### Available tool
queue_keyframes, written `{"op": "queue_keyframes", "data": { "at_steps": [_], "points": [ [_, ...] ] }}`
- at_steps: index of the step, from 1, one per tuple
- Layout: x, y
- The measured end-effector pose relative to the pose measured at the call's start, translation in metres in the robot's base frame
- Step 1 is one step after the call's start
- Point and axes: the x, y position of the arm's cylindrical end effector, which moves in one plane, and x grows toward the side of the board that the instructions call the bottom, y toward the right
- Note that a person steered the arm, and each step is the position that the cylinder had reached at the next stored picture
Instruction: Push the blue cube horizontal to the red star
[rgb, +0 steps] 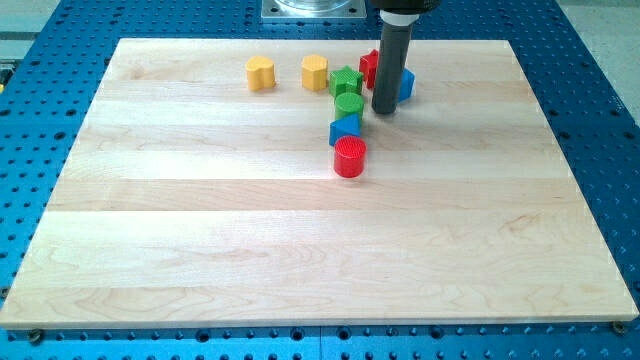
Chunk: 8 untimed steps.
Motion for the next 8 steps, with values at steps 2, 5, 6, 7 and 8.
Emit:
{"op": "queue_keyframes", "data": {
  "at_steps": [2,5,6,7,8],
  "points": [
    [-0.034,0.090],
    [-0.021,0.112],
    [-0.019,0.112],
    [0.008,0.082],
    [0.027,0.032]
  ]
}}
